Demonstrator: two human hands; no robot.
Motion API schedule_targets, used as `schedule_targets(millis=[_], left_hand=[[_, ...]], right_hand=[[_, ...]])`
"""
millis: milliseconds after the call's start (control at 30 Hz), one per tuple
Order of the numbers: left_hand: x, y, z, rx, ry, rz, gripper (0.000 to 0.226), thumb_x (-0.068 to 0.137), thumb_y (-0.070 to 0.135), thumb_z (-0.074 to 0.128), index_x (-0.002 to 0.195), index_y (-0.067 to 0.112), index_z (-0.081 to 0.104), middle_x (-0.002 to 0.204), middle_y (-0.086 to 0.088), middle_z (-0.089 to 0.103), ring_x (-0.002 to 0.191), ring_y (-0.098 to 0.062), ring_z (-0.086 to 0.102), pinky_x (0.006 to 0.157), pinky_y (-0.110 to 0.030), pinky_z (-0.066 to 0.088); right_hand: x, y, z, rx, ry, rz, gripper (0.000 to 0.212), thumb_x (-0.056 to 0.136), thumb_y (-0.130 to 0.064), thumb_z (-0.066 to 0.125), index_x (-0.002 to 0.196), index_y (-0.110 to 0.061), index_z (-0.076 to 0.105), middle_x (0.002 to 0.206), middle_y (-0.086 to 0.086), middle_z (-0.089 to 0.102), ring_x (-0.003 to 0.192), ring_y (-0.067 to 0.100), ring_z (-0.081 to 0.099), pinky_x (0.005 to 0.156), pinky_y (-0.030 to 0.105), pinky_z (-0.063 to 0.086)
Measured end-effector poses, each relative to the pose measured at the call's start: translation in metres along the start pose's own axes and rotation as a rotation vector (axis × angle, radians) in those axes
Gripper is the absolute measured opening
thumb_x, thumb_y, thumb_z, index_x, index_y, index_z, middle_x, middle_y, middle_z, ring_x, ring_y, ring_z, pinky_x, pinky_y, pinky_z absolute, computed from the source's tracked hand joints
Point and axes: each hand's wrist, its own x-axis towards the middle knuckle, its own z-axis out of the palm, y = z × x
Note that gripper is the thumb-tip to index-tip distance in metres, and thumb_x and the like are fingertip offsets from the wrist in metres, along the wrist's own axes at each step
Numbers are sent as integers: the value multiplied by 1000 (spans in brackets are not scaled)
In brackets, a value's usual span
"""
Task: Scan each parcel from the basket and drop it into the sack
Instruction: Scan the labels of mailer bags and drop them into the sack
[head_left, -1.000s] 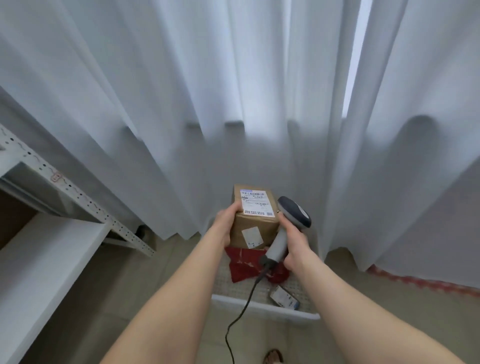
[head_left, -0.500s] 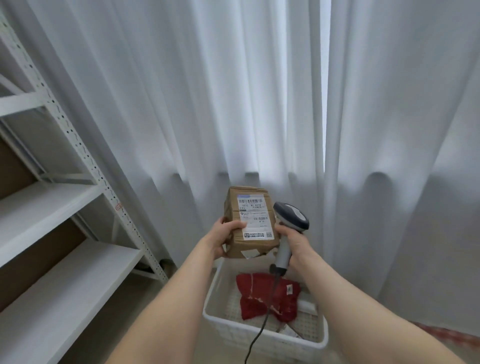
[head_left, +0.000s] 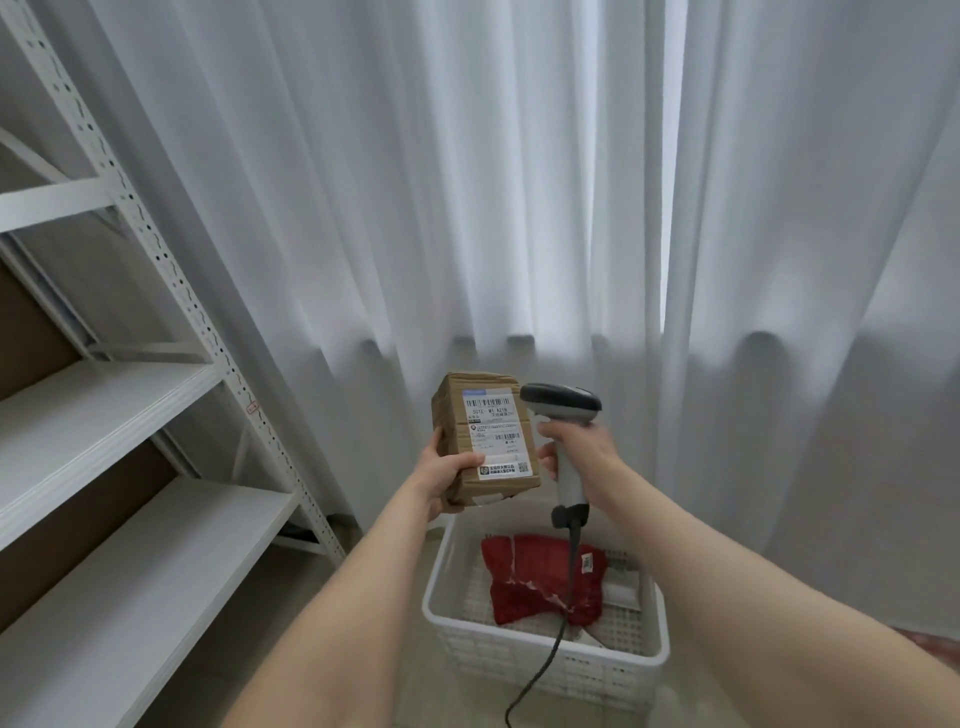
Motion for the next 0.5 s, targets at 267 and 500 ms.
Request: schedule_targets(millis=[267, 500], left_hand=[[9, -15, -30, -22, -49, -19, 68, 86, 6, 65, 140, 34, 35, 99, -1, 64, 83, -23, 62, 77, -45, 50], [18, -22, -43, -56, -77, -38, 62, 87, 7, 64, 137, 33, 38, 110, -6, 64, 89, -26, 62, 81, -50, 50]], right_hand=[[-14, -3, 42, -120, -65, 58, 17, 87, -6, 60, 101, 3, 61, 57, 11, 59, 44, 18, 50, 47, 27, 43], [-17, -4, 57, -155, -32, 59, 18, 84, -4, 58, 101, 3, 60, 57, 11, 56, 43, 18, 47, 45, 25, 41]])
